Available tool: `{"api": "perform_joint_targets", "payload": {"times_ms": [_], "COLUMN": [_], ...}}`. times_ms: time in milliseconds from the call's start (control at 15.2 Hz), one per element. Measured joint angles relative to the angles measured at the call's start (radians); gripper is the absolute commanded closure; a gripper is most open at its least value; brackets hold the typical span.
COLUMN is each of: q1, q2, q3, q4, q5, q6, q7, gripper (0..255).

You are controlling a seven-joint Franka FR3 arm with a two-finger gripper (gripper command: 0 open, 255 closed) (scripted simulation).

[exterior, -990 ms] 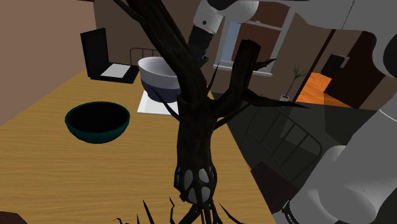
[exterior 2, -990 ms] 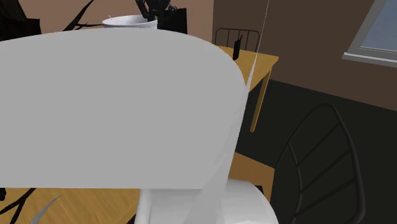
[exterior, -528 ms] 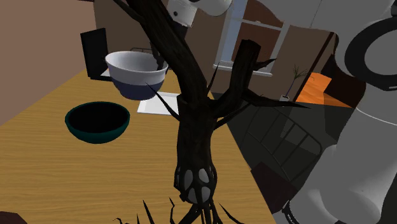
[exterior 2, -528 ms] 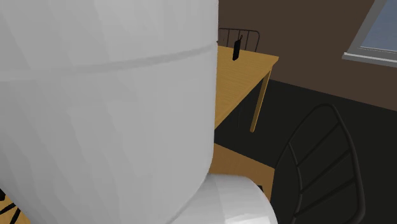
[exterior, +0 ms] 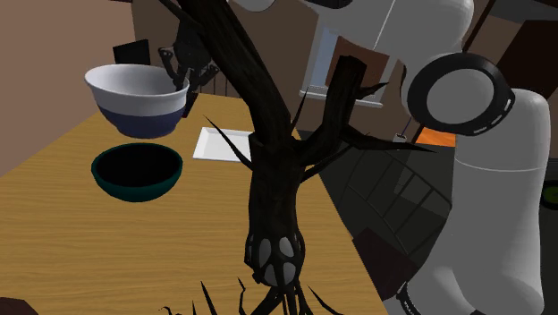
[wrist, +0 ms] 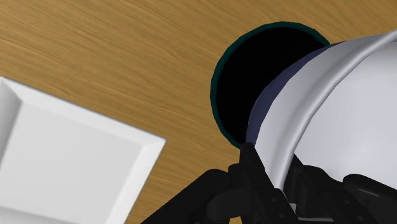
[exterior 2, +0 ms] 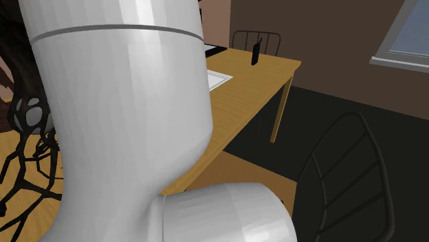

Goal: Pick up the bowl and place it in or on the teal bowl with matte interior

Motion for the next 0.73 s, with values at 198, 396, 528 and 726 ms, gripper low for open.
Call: {"api": "perform_joint_targets", "payload": {"times_ms": [198,396,528,726], "q1": [0.038,0.041,0.038,0.035], "q2": [0.112,0.108,0.097,0.074], "q3": [0.004,0.004,0.004,0.004], "q4": [0.172,0.13,0.086,0.004], "q5": [-0.022,-0.022,-0.02,-0.016], "q6": [-0.056,-0.017,0.016,0.074], "q7": [0.037,0.039,0.034,0.029], "gripper": [255,255,255,255]}}
